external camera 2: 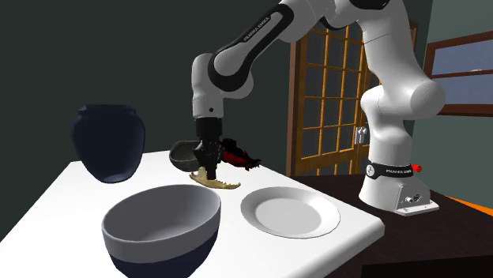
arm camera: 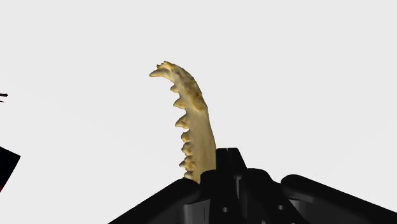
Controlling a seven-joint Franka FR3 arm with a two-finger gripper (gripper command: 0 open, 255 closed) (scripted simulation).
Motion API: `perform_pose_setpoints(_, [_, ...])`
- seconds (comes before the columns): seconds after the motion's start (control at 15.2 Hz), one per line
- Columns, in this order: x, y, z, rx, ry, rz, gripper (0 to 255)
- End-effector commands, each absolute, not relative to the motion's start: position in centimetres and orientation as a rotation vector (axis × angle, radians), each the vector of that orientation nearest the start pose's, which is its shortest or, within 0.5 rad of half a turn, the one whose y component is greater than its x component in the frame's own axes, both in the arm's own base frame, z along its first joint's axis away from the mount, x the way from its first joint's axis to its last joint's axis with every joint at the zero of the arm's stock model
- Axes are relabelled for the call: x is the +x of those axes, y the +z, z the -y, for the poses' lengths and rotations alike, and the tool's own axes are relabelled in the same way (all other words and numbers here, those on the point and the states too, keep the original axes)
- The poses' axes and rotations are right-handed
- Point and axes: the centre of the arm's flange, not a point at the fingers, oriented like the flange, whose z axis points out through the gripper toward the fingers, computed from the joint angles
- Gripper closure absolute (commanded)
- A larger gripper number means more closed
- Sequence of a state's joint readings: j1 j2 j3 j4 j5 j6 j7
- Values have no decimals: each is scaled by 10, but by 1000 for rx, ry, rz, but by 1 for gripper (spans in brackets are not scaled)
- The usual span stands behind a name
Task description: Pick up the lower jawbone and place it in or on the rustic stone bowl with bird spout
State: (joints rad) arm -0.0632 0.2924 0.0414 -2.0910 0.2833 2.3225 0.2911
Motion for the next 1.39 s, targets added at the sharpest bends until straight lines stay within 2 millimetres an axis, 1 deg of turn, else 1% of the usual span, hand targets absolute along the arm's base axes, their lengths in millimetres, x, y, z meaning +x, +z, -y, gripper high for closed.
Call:
perform_pose_setpoints(0.0, [576,278,8,-2839,131,-747,255])
perform_pose_setpoints(0.07, [576,278,8,-2839,131,-747,255])
perform_pose_setpoints(0.13, [576,278,8,-2839,131,-747,0])
perform_pose_setpoints(0.26, [576,292,-21,-3102,-89,-877,0])
perform_pose_setpoints(0.79, [577,252,-17,-3102,-89,-877,0])
perform_pose_setpoints(1.32, [577,253,-17,-3102,-88,-877,0])
